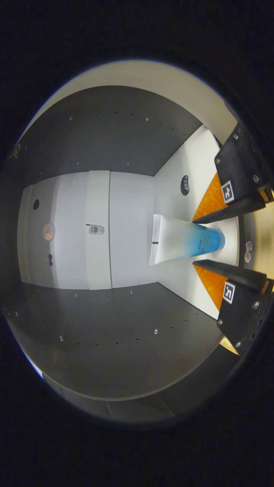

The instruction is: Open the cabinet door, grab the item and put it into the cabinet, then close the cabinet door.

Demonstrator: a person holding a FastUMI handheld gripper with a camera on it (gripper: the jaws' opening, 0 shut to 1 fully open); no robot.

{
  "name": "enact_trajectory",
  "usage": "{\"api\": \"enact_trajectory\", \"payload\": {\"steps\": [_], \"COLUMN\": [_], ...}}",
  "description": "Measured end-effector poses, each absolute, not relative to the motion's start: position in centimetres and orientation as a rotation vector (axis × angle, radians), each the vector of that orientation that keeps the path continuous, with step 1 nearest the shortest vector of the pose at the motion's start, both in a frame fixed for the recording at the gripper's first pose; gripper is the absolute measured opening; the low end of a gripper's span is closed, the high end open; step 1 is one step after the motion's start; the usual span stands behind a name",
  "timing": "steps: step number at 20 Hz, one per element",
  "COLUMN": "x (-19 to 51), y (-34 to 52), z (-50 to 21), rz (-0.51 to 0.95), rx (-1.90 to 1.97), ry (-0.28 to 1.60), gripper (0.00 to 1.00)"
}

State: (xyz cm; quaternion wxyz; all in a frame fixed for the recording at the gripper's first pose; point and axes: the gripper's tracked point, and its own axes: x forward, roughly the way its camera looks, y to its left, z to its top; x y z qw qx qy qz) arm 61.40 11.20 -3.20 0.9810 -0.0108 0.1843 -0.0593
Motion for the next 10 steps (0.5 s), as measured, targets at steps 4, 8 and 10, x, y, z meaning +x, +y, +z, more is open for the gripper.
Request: {"api": "enact_trajectory", "payload": {"steps": [4,8,10], "x": [58.7,54.1,51.3], "y": [11.3,11.8,11.9], "z": [-0.9,2.3,3.7], "rz": [-0.105,-0.066,-0.046], "rx": [-0.025,-0.022,-0.026], "ry": [0.311,0.235,0.206], "gripper": [0.93,0.94,0.94]}}
